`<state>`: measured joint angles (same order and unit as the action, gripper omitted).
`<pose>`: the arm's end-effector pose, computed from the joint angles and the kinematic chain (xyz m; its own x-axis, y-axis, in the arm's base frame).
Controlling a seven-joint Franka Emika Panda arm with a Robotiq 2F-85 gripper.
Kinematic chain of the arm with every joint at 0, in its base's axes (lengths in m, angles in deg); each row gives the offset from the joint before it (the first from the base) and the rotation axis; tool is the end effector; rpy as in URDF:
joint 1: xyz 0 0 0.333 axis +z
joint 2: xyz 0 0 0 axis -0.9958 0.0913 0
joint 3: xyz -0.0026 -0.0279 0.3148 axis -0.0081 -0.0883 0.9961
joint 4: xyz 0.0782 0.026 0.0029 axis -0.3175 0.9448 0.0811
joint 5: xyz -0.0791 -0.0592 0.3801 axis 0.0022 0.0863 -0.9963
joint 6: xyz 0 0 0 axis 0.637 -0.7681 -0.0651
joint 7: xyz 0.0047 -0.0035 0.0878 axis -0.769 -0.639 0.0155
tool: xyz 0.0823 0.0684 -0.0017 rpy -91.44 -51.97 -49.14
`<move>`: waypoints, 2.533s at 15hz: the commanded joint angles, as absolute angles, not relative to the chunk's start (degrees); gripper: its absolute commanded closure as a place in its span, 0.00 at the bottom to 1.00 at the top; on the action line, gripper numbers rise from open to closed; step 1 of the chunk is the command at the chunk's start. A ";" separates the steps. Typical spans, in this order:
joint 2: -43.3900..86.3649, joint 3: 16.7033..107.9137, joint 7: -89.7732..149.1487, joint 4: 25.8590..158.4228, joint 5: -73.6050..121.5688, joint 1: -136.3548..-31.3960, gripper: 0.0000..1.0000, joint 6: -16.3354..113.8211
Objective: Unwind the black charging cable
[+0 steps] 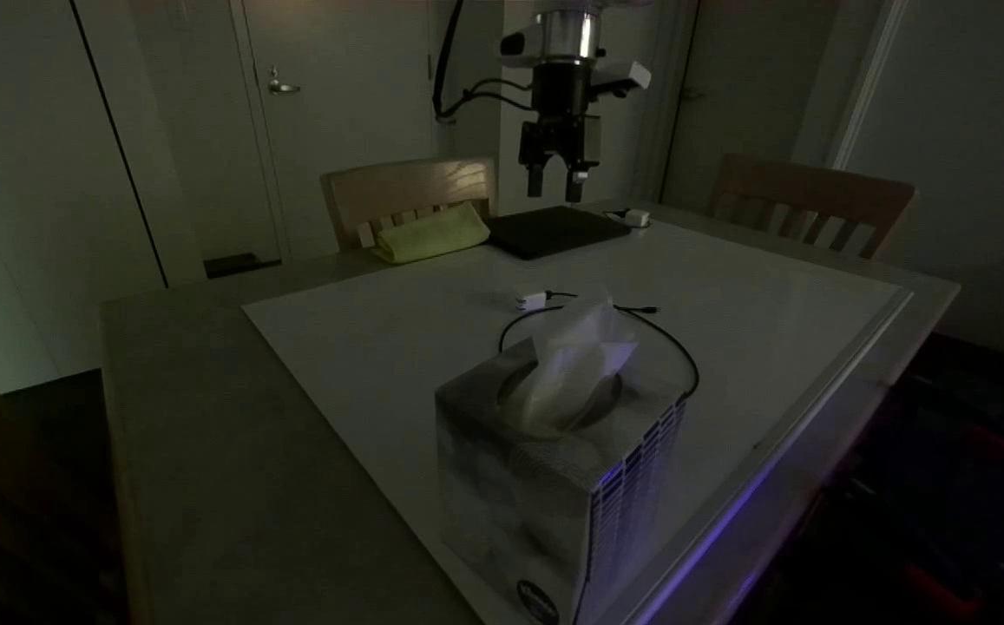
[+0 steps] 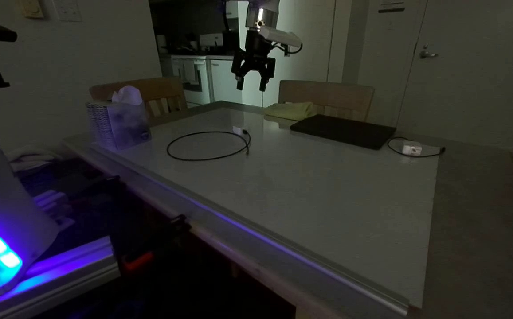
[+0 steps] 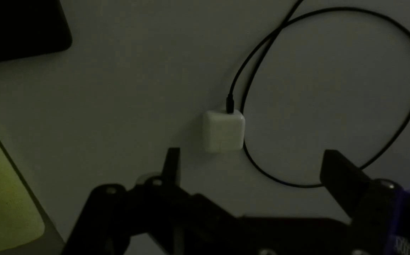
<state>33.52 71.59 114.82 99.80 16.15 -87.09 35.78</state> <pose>0.6484 0.0328 0.2812 0.1755 0.9804 0.0891 0.9769 -0.1622 -0.1392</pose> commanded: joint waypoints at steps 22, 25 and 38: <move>43.44 73.15 105.15 96.30 25.50 -83.57 0.00 38.23; 43.39 73.64 107.82 96.82 28.38 -83.37 0.00 40.81; 43.04 76.47 109.58 103.08 24.70 -85.70 0.00 52.32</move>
